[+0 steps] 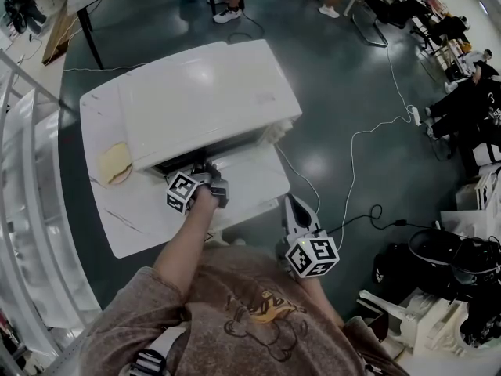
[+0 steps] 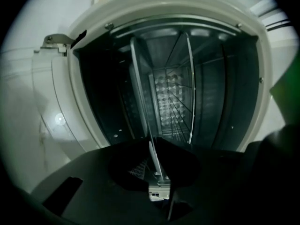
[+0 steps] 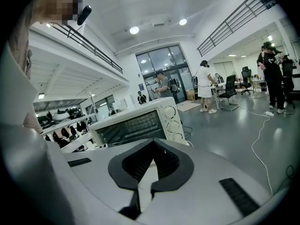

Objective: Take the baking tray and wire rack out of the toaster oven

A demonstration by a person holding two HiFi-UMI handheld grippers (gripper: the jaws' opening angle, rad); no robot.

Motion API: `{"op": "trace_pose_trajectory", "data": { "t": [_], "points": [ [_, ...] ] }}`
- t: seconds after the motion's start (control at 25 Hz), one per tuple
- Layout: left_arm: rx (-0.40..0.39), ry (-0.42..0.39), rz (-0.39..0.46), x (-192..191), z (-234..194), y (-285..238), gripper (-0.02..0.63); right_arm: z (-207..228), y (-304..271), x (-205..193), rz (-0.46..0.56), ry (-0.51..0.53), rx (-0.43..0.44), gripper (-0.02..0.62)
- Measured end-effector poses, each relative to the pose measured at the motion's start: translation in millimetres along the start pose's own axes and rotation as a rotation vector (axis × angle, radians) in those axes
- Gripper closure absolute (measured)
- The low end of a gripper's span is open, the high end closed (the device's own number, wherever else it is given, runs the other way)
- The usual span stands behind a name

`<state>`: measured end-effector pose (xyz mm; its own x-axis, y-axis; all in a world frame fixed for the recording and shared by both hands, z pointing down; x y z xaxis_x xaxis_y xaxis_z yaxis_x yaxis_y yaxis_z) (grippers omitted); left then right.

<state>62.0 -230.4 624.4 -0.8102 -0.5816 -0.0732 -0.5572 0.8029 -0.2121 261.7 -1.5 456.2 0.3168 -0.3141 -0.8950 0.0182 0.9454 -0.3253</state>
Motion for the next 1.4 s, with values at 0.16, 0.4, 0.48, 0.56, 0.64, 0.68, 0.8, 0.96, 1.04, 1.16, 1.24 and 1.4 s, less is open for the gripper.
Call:
{"op": "trace_pose_trajectory", "data": {
  "t": [0.16,0.4,0.48,0.56,0.64,0.68,0.8,0.96,1.04,1.16,1.24,1.4],
  "points": [
    [0.008,0.003,-0.003,1,0,-2,0.555,0,4,-1,0.001,0.0,-0.005,0.597],
    [0.002,0.036,0.018,2,0,-8,0.543,3,12,-3,0.003,-0.001,-0.024,0.597],
    [-0.001,0.057,0.023,2,-3,-8,0.541,4,14,-3,0.005,-0.001,-0.03,0.597],
    [-0.002,0.074,0.028,0,-5,-6,0.548,5,15,-3,0.005,0.001,-0.033,0.597],
    [-0.002,0.091,0.03,-4,-7,0,0.552,4,16,-3,0.004,0.001,-0.03,0.597],
    [-0.001,0.098,0.028,-6,-8,4,0.554,4,16,-3,0.004,0.001,-0.027,0.597],
    [0.002,0.121,0.009,-16,-11,17,0.557,2,15,-5,0.002,0.003,-0.014,0.597],
    [0.008,0.138,-0.026,-29,-13,40,0.56,-1,16,-7,0.001,0.003,0.014,0.597],
    [0.007,0.147,-0.041,-36,-14,52,0.561,-3,17,-9,-0.002,0.008,0.028,0.597],
    [0.008,0.156,-0.061,-46,-16,70,0.561,-6,20,-12,-0.005,0.011,0.046,0.597],
    [0.01,0.159,-0.073,-53,-17,81,0.563,-7,24,-15,-0.005,0.009,0.055,0.597],
    [0.014,0.164,-0.088,-65,-17,102,0.565,-6,37,-20,-0.005,0.002,0.063,0.597]
  ]
}}
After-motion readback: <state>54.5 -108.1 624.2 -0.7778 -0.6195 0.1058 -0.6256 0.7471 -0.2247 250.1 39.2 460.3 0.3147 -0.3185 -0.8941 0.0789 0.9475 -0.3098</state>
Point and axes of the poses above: the fingertips, and each gripper's own axes: y backward along the fingers, z to its right, x out of its top, the point moved 8 cm from there along y, backward along the fingers, and after that the axes turned 2 degrees about x, right-handed, at the moved point
